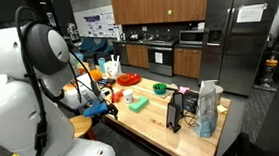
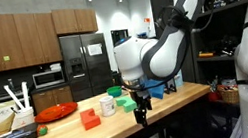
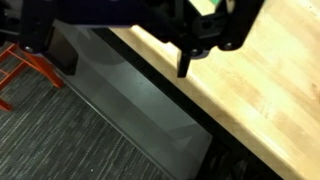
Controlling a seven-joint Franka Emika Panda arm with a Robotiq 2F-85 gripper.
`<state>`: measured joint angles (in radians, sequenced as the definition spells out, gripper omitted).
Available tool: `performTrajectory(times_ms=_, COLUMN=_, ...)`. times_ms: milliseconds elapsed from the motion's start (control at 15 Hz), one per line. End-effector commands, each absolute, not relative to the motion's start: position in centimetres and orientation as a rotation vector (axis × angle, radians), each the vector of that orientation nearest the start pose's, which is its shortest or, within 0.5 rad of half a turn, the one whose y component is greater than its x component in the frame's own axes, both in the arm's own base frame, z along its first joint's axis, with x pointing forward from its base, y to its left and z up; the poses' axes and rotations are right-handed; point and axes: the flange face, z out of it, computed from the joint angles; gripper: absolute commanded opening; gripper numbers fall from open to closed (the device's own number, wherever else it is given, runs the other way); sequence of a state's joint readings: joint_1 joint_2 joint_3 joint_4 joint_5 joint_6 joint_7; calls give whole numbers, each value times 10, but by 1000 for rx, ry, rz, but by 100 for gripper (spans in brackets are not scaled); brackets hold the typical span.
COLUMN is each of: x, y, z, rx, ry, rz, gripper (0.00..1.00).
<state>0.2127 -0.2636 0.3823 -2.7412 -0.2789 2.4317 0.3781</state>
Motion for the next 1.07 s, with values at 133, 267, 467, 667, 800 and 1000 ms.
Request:
performTrajectory(times_ms=133, x=336, y=158, z=367, rx=-3463, ry=-474, rz=-207, gripper=100)
performTrajectory(times_ms=267, x=345, y=141, z=388, rx=-3448, ry=-383, rz=-300, gripper=100)
performTrajectory(times_ms=467, x=360, y=124, z=404, rx=-3451, ry=-299, rz=-509, gripper=100)
performTrajectory(times_ms=667, x=376, y=120, z=399, rx=-3417, ry=-284, rz=-574, gripper=100)
performTrajectory(times_ms=800, x=381, y=124, z=386, rx=-3394, ry=-284, rz=-578, gripper=100)
performTrajectory(times_ms=1000, x=386, y=132, z=369, rx=-3390, ry=-253, rz=-528, gripper=100)
